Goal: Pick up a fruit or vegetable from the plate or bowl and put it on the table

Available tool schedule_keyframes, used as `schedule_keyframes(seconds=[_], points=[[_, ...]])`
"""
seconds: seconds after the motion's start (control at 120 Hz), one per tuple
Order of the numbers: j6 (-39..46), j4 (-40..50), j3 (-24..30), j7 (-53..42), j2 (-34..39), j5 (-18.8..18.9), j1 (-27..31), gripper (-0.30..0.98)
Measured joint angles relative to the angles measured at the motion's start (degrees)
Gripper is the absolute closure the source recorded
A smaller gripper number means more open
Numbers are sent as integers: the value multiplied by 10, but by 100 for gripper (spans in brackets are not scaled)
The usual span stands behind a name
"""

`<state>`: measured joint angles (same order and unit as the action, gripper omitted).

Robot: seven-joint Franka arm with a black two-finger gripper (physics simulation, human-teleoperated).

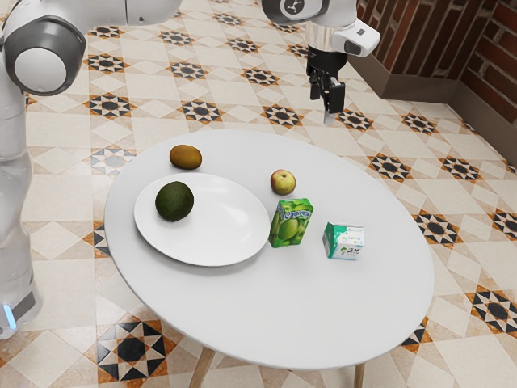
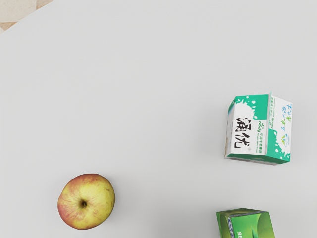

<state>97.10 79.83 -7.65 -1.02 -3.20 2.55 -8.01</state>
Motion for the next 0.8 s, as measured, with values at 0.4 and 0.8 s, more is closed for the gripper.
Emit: schedule_keyframes(seconds=[0.4, 0.8], points=[[-19, -30, 3, 16, -5, 1, 0, 0], [-112, -38, -121, 324, -33, -60, 21, 0]])
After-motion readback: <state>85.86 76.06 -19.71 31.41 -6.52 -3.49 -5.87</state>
